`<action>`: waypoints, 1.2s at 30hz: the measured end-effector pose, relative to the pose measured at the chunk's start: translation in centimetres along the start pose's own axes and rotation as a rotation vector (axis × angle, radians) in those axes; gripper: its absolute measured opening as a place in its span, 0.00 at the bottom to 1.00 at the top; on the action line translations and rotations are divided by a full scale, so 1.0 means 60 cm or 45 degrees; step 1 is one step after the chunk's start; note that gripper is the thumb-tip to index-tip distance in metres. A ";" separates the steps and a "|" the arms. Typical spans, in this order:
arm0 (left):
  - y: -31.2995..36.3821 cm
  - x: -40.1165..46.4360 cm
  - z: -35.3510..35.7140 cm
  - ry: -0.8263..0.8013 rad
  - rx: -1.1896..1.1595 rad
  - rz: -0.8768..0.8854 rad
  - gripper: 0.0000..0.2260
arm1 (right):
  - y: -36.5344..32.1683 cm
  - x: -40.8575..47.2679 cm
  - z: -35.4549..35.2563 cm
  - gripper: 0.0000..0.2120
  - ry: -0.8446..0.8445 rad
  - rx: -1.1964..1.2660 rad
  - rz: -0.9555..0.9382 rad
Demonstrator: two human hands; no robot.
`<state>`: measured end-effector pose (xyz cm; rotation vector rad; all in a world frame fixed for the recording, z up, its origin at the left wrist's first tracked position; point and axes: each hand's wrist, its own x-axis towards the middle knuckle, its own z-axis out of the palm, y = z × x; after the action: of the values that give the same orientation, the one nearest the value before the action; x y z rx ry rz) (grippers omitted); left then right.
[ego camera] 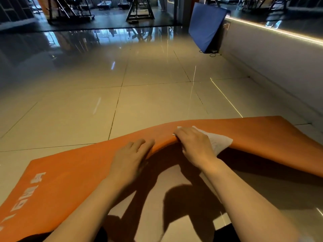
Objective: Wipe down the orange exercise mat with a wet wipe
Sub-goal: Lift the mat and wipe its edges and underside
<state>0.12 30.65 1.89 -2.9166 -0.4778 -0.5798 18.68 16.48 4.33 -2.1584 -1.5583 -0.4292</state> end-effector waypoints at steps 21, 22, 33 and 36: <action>0.040 0.078 0.001 0.119 0.144 0.479 0.18 | 0.186 -0.100 -0.113 0.15 -0.286 -0.195 0.897; 0.043 0.083 0.012 0.126 0.150 0.470 0.14 | 0.187 -0.104 -0.106 0.16 -0.342 -0.178 0.887; 0.011 0.088 0.030 0.136 0.148 0.428 0.09 | 0.112 -0.029 -0.039 0.22 -0.616 -0.038 0.522; 0.007 0.079 0.039 0.148 0.097 0.436 0.11 | 0.107 -0.027 -0.034 0.20 -0.604 -0.033 0.496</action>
<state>5.21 32.02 1.58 -2.7797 0.0160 -0.6566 24.25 12.38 4.20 -2.6370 -1.2934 0.2055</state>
